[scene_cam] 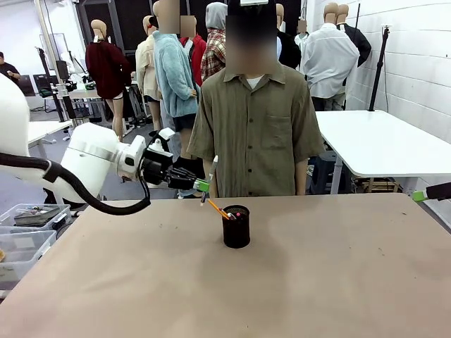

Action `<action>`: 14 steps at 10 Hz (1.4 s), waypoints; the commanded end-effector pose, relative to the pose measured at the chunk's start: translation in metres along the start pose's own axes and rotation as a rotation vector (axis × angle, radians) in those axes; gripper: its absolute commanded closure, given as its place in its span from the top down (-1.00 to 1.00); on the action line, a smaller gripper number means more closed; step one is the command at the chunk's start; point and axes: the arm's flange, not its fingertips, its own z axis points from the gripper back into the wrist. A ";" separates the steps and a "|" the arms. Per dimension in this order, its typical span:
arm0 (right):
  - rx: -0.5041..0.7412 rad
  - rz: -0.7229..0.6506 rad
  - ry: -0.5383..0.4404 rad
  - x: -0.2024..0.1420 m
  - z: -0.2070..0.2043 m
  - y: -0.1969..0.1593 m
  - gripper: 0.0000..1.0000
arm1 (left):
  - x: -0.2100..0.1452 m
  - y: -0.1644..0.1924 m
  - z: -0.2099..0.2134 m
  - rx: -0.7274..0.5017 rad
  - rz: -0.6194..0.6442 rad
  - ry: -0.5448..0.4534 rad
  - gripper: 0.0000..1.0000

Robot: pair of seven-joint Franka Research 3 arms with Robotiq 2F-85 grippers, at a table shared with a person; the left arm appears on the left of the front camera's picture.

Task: Place the pens into the pen holder.
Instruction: Pick up a writing instrument from the table and place it into the Pen holder.

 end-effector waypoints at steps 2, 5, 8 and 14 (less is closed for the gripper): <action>-0.006 0.008 0.014 -0.002 -0.001 0.000 1.00 | 0.009 0.012 -0.021 -0.059 -0.172 -0.111 -1.00; -0.006 0.008 0.014 -0.002 -0.001 0.000 1.00 | 0.016 0.017 -0.036 -0.118 -0.245 -0.150 -1.00; -0.006 0.008 0.014 -0.002 -0.001 0.000 1.00 | 0.006 0.031 -0.066 -0.169 -0.299 -0.167 -1.00; -0.006 0.008 0.014 -0.002 -0.001 0.000 1.00 | -0.005 0.053 -0.097 -0.170 -0.345 -0.140 -1.00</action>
